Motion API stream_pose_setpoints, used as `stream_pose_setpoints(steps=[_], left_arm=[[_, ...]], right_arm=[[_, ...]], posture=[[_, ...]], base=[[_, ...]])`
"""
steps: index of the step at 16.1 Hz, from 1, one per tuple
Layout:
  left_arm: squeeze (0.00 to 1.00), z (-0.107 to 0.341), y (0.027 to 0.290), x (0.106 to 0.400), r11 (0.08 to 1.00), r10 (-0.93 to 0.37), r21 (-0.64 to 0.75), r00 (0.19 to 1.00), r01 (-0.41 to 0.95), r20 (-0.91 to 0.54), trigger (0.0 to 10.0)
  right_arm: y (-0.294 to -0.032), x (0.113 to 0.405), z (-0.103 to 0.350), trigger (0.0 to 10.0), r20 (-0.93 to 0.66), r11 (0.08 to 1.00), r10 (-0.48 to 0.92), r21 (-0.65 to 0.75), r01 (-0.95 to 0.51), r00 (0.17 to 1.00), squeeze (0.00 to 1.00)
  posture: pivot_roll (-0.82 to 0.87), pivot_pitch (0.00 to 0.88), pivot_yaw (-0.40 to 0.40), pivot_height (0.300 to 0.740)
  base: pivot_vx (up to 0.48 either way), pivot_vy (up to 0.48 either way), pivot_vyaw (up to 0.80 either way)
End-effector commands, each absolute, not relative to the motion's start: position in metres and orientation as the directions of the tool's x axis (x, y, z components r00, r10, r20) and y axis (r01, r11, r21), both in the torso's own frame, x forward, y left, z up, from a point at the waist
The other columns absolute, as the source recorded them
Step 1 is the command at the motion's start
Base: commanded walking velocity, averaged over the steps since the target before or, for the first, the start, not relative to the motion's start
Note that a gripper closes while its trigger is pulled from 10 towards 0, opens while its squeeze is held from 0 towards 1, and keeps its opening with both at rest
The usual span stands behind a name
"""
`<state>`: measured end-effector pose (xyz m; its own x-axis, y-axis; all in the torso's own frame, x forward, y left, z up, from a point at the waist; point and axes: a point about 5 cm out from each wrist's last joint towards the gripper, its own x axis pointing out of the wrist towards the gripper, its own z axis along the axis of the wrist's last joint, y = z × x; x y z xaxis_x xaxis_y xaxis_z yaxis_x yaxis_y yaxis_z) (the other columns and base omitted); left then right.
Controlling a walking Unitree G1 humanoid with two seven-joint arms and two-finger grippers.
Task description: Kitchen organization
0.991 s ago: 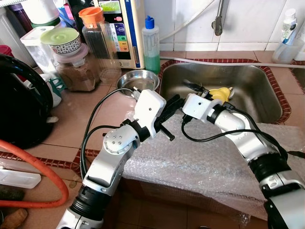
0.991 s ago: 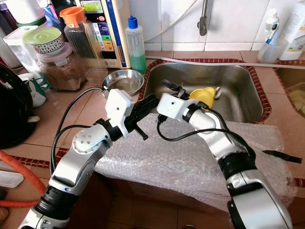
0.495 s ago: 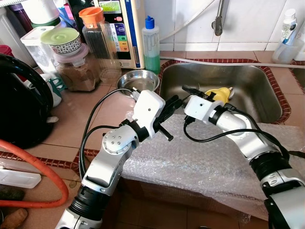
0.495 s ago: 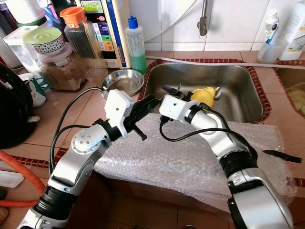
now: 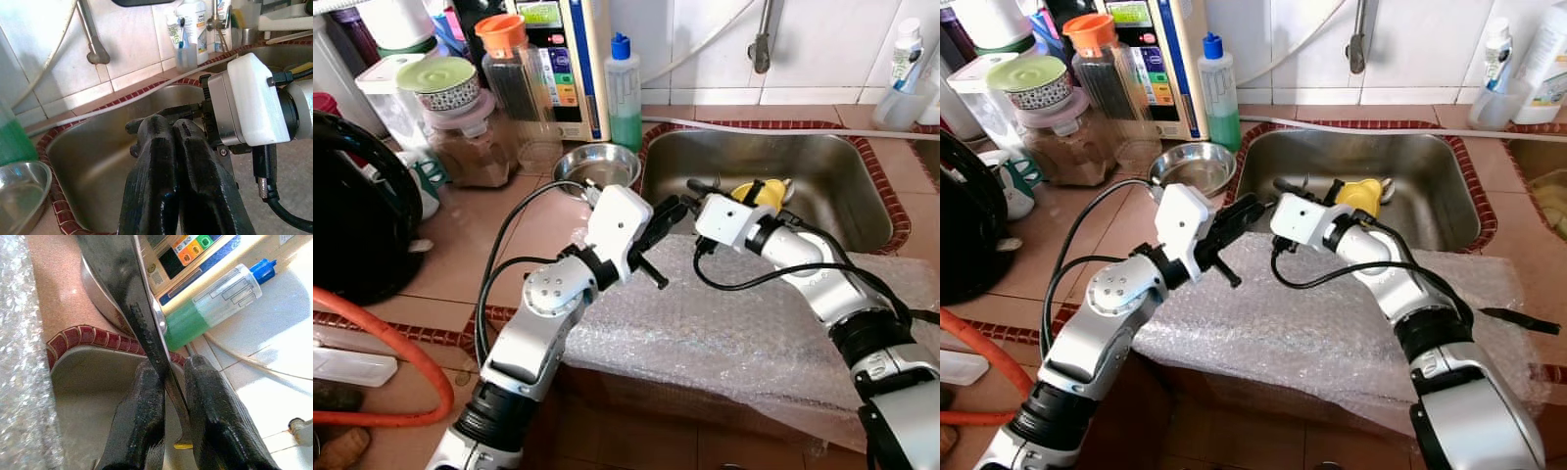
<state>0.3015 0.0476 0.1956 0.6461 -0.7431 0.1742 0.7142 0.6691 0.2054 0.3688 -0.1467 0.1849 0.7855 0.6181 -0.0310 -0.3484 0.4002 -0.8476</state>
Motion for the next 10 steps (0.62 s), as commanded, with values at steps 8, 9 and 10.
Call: stream_pose_setpoints(steps=[8, 9, 10], left_arm=[[0.63, 0.1978, 0.0527, 0.3048, 0.692, -0.722, 0.209, 0.668, 0.691, 0.181, 10.0], [1.0, 0.1977, 0.0528, 0.3049, 0.693, -0.721, 0.202, 0.669, 0.692, 0.183, 10.0], [1.0, 0.1976, 0.0528, 0.3048, 0.691, -0.723, 0.192, 0.665, 0.697, 0.186, 10.0]], right_arm=[[-0.1492, 0.3739, 0.2021, 0.0, 0.07, 0.454, 0.592, -0.852, -0.26, 0.803, 0.0], [-0.1495, 0.3741, 0.2024, 0.0, 0.071, 0.454, 0.591, -0.852, -0.259, 0.803, 0.0], [-0.1498, 0.3743, 0.2026, 0.0, 0.07, 0.453, 0.59, -0.853, -0.258, 0.804, 0.0]], posture=[[-0.31, 0.082, 0.129, 0.74], [-0.31, 0.082, 0.129, 0.74], [-0.31, 0.081, 0.131, 0.74]], base=[[0.0, 0.0, 0.0], [0.0, 0.0, 0.0], [0.0, 0.0, 0.0]])
